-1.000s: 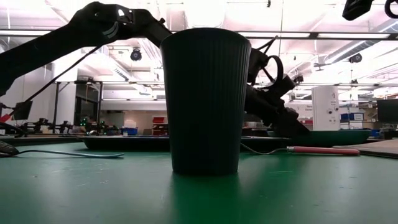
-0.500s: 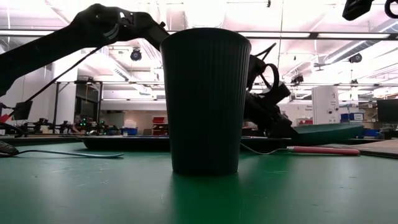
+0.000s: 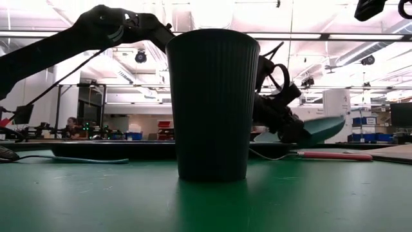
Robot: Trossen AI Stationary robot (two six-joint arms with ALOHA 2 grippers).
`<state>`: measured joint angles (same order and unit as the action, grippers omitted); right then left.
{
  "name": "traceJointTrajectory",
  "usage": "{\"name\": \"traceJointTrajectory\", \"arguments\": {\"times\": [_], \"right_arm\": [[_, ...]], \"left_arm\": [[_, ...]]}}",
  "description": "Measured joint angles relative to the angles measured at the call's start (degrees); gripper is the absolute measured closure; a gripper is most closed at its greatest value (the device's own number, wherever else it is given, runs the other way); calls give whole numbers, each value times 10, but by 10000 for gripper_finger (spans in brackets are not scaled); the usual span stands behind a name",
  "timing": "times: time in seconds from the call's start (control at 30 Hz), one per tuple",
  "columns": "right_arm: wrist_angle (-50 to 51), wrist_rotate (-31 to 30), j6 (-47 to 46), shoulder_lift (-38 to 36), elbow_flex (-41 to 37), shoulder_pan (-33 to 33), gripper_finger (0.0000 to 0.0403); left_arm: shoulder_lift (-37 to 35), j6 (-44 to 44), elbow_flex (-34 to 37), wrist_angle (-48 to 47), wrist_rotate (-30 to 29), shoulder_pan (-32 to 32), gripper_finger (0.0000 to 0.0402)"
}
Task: Pick and place plate/cup/fork/spoon on tray
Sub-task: Put the green plate on the black tray
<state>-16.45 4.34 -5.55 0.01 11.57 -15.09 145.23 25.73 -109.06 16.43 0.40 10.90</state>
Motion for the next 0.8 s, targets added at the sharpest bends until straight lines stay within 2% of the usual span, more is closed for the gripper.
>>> {"name": "traceJointTrajectory", "arguments": {"times": [0.2, 0.43, 0.8], "right_arm": [[0, 0, 0, 0, 0, 0, 394], [-1, 0, 0, 0, 0, 0, 394], [-1, 1, -5, 2, 0, 0, 394]], "left_arm": [[-4, -1, 0, 23, -1, -3, 401], [-46, -1, -1, 29, -14, -17, 401], [-136, 20, 0, -41, -42, -49, 401]]}}
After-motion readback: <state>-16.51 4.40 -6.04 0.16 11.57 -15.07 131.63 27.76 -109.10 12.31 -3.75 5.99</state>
